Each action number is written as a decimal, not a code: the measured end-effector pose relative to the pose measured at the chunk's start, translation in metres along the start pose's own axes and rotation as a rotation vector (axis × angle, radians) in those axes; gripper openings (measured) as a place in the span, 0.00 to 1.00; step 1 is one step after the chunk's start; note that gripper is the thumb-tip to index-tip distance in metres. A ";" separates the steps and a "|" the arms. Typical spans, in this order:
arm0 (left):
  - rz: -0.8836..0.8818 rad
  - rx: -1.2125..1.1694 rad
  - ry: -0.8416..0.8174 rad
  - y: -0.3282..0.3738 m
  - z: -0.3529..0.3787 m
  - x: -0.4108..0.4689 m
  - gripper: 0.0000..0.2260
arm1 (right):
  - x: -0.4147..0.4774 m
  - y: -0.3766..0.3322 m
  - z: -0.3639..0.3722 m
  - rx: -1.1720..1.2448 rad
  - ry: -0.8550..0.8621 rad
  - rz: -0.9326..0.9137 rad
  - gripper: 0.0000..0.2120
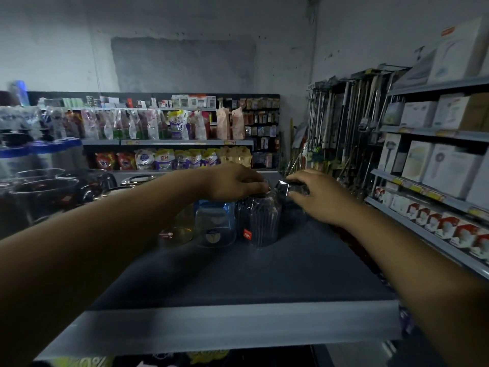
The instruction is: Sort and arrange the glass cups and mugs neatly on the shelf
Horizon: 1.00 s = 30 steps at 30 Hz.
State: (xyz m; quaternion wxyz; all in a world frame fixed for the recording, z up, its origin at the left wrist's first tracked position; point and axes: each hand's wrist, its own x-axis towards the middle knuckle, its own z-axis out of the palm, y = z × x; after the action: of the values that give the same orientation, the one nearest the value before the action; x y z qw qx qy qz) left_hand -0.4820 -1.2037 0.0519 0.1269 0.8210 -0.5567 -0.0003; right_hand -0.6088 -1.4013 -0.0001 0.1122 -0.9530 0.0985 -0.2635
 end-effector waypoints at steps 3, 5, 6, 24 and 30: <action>0.058 0.093 0.124 -0.004 -0.008 -0.017 0.19 | -0.007 -0.017 -0.013 -0.059 0.034 -0.066 0.20; 0.087 0.152 0.222 -0.007 -0.015 -0.039 0.18 | -0.014 -0.037 -0.023 -0.062 0.064 -0.105 0.18; 0.096 0.163 0.268 -0.009 -0.018 -0.053 0.18 | -0.019 -0.048 -0.026 -0.052 0.079 -0.124 0.17; 0.003 0.209 0.737 -0.162 -0.026 -0.324 0.15 | -0.030 -0.307 0.074 0.290 0.117 -0.349 0.16; -0.041 0.286 0.677 -0.228 -0.038 -0.358 0.18 | -0.011 -0.370 0.100 0.154 0.169 -0.272 0.18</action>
State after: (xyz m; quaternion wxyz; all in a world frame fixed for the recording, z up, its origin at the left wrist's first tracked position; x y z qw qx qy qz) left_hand -0.4043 -0.7896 -0.0096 0.1877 0.7949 -0.4612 0.3468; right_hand -0.5176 -1.0289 0.0093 0.1396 -0.9206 -0.0428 -0.3622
